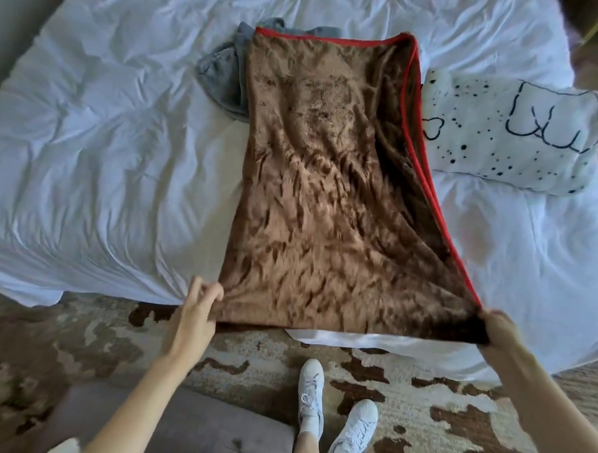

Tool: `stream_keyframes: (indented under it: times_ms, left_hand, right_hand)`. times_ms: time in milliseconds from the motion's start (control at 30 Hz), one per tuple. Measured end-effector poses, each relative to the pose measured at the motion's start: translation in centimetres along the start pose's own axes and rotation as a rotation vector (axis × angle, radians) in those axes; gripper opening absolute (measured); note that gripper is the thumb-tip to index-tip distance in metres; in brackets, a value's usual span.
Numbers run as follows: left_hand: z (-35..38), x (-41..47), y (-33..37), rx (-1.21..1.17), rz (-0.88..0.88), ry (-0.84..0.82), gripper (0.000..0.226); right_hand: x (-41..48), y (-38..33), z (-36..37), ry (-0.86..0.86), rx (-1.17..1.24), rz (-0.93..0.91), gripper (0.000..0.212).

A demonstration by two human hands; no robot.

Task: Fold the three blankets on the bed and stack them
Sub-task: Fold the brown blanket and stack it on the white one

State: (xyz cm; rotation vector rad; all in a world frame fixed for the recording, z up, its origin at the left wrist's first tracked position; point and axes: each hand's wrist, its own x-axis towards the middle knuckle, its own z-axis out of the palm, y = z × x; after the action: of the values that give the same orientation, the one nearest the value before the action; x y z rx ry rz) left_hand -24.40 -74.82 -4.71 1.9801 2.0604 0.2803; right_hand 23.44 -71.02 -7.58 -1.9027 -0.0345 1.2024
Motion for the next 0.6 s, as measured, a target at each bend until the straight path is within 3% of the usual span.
stream_keyframes:
  times_ms: [200,267,367,467,600]
  left_hand:
    - [3.9,-2.8,-0.5,-0.578,-0.636,0.02,0.03]
    - [3.9,-2.6,0.0,-0.663,-0.72,-0.005,0.032]
    - [2.2,-1.1,1.8,-0.53,-0.601,0.096,0.033]
    - [-1.2,1.5,5.3,-0.583,-0.375,0.14,0.045]
    - [-5.9,5.7,11.5,-0.646,-0.059,0.102,0.04]
  right_hand:
    - [0.9,2.0,0.2,-0.042,-0.099,0.077,0.008]
    - [0.7,1.5,0.3,-0.072,-0.178,0.039,0.005]
    - [-1.3,0.2,1.1,0.004,-0.381,-0.17,0.03]
    - [-5.3,-2.0,3.3,0.048,-0.521,-0.426,0.05]
    - [-11.6,-5.9,8.1,-0.145,-0.553,-0.734,0.053]
